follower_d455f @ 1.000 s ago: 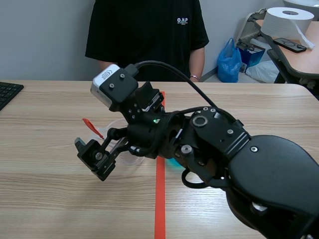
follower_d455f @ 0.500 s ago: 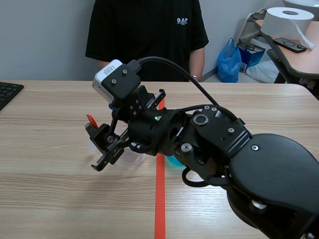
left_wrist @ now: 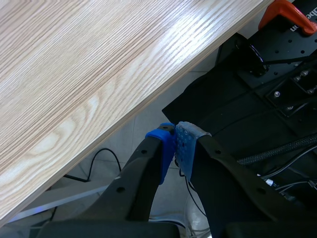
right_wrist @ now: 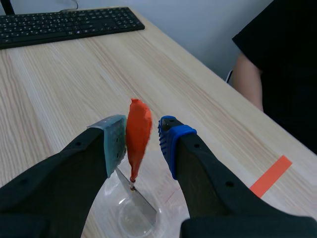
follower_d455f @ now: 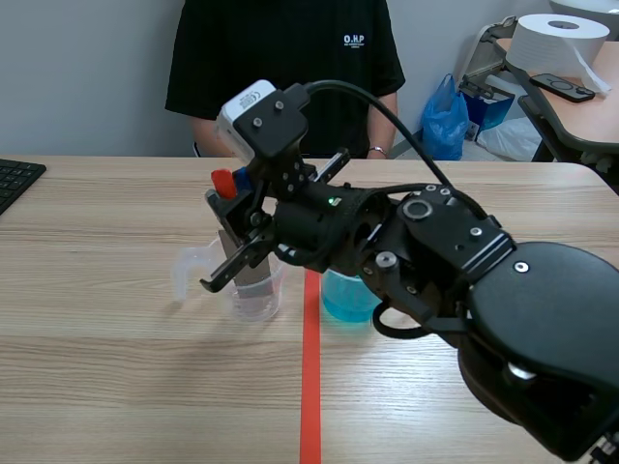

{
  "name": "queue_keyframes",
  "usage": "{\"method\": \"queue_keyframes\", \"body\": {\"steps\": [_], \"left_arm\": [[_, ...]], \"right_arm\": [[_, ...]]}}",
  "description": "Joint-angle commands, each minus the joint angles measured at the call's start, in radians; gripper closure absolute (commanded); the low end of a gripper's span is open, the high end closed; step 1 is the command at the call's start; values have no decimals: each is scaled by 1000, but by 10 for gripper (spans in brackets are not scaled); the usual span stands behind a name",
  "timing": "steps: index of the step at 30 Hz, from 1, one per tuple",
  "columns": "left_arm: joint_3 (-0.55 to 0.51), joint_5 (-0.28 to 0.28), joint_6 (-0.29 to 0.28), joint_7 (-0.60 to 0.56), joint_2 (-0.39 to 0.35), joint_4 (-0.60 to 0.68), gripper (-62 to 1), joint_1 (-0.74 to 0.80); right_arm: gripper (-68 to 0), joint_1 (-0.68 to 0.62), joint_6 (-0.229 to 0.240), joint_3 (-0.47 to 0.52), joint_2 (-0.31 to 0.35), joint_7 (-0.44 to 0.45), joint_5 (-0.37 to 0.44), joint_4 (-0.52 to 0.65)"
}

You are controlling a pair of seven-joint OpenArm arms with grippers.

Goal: Do the redox reaction experiment.
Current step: 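Lift the metal plate out of the left beaker, then move the plate over the blue solution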

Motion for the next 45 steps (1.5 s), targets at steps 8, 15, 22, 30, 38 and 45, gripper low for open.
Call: {"method": "queue_keyframes", "body": {"steps": [8,15,22,30,38,45], "left_arm": [[-6,-7,1,-11,0,5,-38,8],[-6,-7,1,-11,0,5,-38,8],[-6,-7,1,-11,0,5,-38,8],[-6,-7,1,-11,0,5,-38,8],[-6,-7,1,-11,0,5,-38,8],[-6,-7,1,-11,0,5,-38,8]], "right_arm": [[-49,26,25,25,23,5,4,77],[-13,26,38,25,23,-5,4,77],[-13,26,40,25,23,-14,4,88],[-13,25,154,80,23,-116,8,193],[-13,25,219,145,23,-246,48,316],[-13,25,260,251,23,-390,193,439]]}}
